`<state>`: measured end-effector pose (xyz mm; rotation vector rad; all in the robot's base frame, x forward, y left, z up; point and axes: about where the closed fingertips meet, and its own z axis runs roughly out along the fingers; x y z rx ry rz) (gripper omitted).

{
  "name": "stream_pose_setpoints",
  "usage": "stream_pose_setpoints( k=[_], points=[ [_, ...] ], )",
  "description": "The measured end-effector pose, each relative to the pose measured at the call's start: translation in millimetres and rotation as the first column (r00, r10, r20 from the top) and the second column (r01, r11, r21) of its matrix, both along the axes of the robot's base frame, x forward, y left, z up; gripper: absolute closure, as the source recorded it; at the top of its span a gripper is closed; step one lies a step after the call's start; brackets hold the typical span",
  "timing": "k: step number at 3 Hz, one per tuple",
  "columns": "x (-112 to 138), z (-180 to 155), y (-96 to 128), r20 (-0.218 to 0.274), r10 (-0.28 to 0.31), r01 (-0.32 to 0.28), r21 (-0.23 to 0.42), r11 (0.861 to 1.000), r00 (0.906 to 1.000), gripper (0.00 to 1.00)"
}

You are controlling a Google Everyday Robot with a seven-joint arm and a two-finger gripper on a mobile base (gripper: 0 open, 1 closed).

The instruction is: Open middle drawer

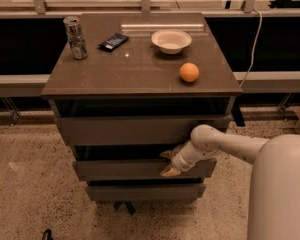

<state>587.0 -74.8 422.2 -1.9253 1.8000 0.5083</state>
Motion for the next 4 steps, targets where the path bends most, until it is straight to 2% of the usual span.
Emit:
stream_pose_setpoints(
  k=[1,2,3,4],
  points=[
    [-14.0,15.9,-2.7,-0.024,0.027,-0.026,0.028,0.999,0.9994,0.59],
    [-14.0,16.1,-2.7,-0.024,0.027,-0.027,0.028,0.999,0.9993,0.41],
    [-33.7,36.9,-9.1,-0.035,0.073,-0.07,0.076,0.995,0.9967,0.1],
    [-34.7,27.8,-5.9,-0.072,0.077,-0.074,0.049,0.996,0.9944,0.0]
  ],
)
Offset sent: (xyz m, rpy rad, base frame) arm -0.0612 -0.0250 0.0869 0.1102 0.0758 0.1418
